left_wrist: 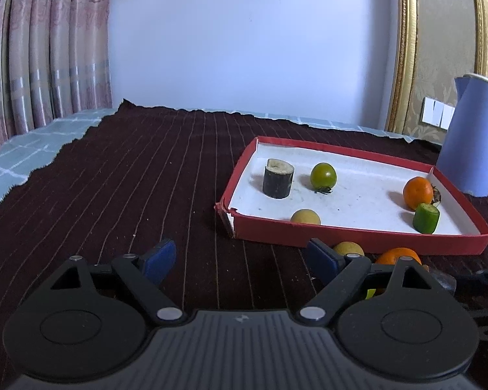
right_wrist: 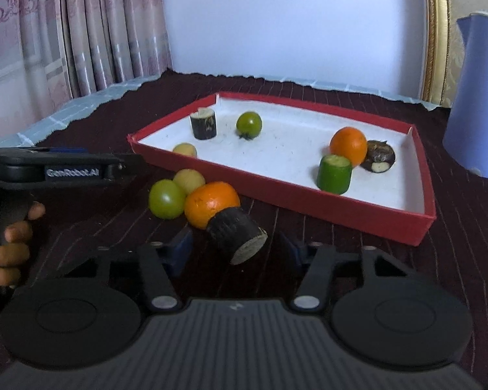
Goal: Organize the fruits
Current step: 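Grasp another dark cut cylinder piece with the right gripper and lift it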
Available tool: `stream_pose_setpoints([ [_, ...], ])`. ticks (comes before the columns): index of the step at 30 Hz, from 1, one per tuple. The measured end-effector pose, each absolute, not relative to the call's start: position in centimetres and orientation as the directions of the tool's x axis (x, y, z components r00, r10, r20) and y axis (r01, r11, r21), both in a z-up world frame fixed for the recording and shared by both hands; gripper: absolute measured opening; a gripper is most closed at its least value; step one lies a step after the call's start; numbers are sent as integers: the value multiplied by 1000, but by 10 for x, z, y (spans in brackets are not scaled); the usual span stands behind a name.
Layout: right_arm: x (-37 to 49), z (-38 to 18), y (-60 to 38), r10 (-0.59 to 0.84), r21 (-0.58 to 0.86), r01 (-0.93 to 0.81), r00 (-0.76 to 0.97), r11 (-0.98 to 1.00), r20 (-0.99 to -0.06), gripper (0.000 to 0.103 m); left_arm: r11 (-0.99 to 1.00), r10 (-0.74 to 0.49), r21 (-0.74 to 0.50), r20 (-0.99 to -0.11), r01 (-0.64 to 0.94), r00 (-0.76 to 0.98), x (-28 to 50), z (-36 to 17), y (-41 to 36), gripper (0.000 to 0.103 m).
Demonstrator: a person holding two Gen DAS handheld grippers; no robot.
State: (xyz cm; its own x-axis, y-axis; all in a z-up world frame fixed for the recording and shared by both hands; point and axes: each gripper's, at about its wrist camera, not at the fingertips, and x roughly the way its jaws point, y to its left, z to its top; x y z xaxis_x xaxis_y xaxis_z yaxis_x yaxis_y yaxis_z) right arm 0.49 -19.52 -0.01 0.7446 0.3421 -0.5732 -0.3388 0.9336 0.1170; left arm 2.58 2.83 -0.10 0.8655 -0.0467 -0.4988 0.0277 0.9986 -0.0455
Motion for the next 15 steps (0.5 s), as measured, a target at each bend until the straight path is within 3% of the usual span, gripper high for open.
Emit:
stream_pose_setpoints([
  [2,5,-1,-194,339,116,-336,746,935,-573,39,999,-43,-50,-506,20,862,27,-2,30,88],
  [7,0,1,-193,311,86,-320,763,943,-567,39,998,-55,-61,-510,28,858,28,-3,30,88],
  [15,-13,4,-225,146,80,-122,832,989,-535,39,988,-152,-48,-480,147,864,19,0,21,88],
])
